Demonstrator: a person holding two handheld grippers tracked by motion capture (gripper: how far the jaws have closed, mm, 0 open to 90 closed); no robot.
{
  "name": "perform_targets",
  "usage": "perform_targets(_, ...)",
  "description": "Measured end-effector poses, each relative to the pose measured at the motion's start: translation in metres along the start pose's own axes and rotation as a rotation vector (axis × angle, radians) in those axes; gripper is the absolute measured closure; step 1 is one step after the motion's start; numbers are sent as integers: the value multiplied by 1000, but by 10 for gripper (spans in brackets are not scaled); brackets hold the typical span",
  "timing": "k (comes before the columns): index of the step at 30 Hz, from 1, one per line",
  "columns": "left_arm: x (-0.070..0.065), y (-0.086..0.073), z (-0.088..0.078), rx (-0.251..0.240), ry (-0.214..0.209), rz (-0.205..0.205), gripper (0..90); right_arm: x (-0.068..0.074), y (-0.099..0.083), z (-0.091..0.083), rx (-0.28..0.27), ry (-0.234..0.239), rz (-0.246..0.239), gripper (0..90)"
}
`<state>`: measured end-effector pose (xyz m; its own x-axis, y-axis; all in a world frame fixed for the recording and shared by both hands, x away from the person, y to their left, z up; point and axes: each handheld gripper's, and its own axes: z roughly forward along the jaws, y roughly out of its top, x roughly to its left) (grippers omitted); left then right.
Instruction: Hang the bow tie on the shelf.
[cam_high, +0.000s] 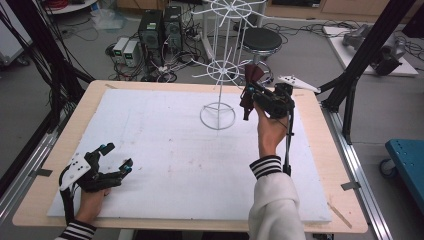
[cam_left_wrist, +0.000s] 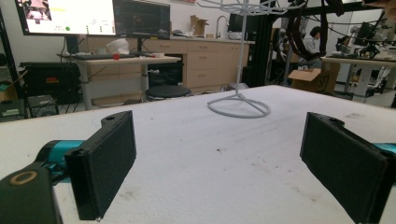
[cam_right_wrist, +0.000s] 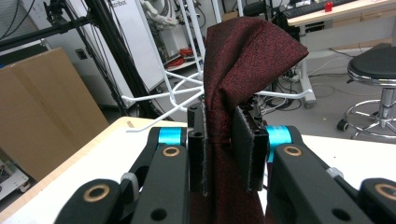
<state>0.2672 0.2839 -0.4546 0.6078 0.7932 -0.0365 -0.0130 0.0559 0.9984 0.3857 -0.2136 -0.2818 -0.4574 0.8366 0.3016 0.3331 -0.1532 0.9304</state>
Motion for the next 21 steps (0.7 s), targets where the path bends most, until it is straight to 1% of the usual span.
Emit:
perform_targets(3,0,0,0,0,0,1,110,2,1,1,-5,-6,-1,768)
perform_targets(7,0,0,0,0,0,0,110,4,2,3,-5,-15,18,768)
perform_targets(12,0,0,0,0,0,2,110,7,4,6,-5,-27,24,768)
perform_targets(18,0,0,0,1,0,1,110,11,5,10,0,-33,22,768)
perform_targets(21,0,0,0,0,-1,-1,110,12,4,14,0,-39,11,768)
